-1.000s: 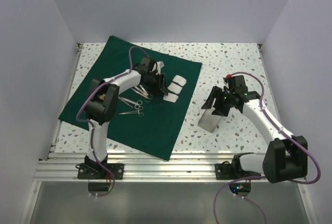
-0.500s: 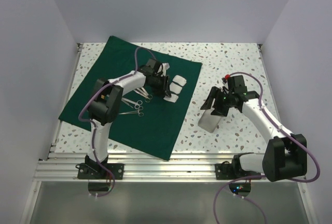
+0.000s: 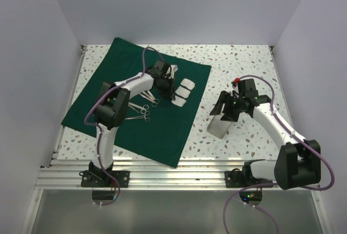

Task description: Prepare the surgical pack

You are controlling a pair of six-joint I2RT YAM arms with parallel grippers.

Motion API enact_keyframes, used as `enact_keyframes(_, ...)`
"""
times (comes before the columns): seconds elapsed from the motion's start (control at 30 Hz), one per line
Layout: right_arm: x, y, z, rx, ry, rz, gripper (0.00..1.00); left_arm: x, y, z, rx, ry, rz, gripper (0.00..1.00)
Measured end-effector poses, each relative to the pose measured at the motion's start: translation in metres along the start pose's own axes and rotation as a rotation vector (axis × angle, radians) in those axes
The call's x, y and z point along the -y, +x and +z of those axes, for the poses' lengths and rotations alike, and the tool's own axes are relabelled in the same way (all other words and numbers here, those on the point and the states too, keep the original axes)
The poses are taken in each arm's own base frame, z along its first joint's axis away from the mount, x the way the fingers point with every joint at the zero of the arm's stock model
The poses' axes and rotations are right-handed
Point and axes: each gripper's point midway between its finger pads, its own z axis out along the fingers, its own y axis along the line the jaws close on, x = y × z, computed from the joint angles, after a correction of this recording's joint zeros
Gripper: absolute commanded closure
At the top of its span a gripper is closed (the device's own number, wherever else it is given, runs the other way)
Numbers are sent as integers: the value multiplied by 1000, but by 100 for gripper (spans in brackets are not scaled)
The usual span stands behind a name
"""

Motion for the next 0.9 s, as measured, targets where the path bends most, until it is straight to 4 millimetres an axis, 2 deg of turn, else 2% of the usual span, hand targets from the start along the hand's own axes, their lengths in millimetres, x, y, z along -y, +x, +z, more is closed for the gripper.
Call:
enact_keyframes(0.2, 3, 2, 2, -13, 8, -6, 34, 9, -10, -8, 7, 23, 22, 100)
enact_keyframes(0.37, 4, 3, 4, -25, 13, -7, 34, 32, -33, -23, 57, 91, 46, 100)
enact_keyframes(0.57, 7, 5, 8, -44, 24, -10, 34, 62, -70, -37, 127, 187, 86, 100)
enact_keyframes(0.67, 7, 5, 7, -47, 25, -12, 34, 69, -79, -32, 132, 221, 90, 100)
enact_keyframes(0.73, 6, 4, 6, -43, 23, -18, 34, 66, -78, -21, 114, 230, 84, 100)
enact_keyframes(0.9, 6, 3, 5, -43, 24, -20, 34, 47, -58, 8, 33, 210, 45, 100)
